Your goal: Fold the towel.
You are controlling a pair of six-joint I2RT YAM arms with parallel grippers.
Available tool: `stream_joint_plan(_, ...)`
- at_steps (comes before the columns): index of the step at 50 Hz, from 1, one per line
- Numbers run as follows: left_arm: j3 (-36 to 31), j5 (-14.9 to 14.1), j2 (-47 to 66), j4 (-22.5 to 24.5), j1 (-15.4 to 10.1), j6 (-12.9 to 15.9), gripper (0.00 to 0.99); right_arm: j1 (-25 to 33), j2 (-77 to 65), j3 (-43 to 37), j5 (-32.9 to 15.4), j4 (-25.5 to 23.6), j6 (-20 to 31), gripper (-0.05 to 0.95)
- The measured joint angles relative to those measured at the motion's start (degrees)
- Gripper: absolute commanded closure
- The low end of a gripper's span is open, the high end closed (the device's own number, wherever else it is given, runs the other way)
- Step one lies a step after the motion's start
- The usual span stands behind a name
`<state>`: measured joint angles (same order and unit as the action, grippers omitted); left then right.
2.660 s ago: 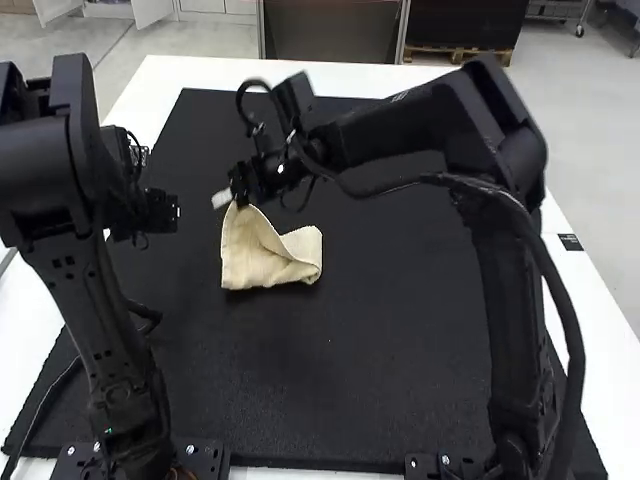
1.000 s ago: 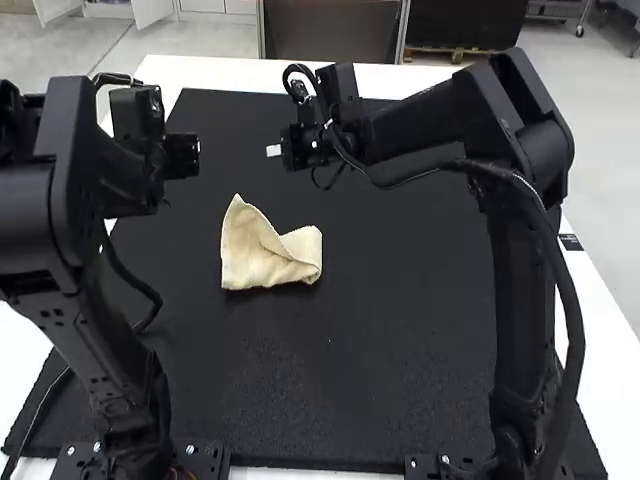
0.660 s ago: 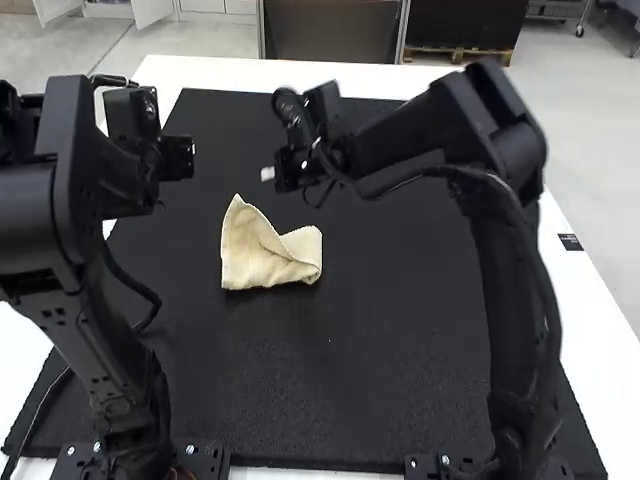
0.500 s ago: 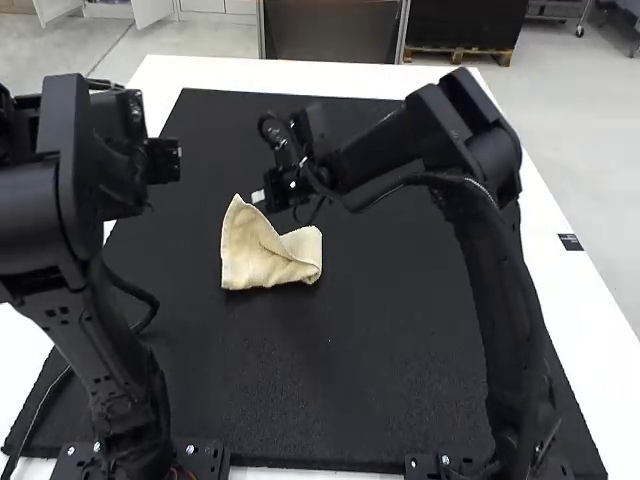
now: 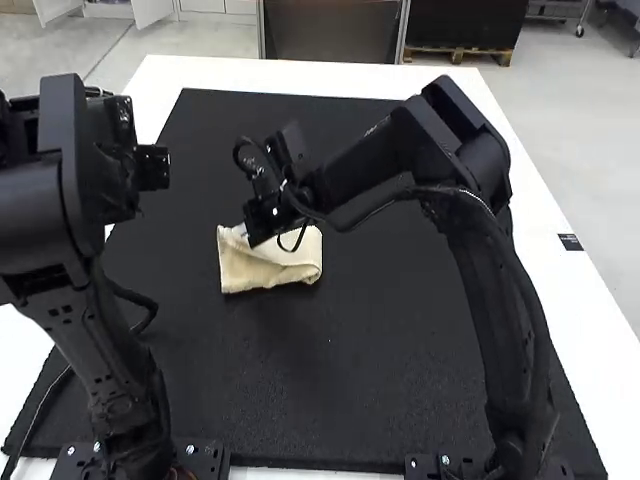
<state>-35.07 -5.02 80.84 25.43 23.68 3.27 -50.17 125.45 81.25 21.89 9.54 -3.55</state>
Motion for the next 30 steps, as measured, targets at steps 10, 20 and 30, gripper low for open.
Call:
stream_joint_plan(10,-0.9,-1.0,0.0,0.4,3.1,0.8,0.039,-1.0,0.0,-2.1,0.1,1.0,0.0,0.90)
stream_joint_plan(20,-0.9,-2.1,0.0,0.2,3.7,1.4,0.039,-1.2,0.2,-2.1,0.2,3.2,-0.1,0.90)
stream_joint_plan(30,-1.8,-2.6,0.0,-1.7,3.7,1.5,0.039,-1.7,3.5,-2.1,0.2,4.9,-0.9,0.90)
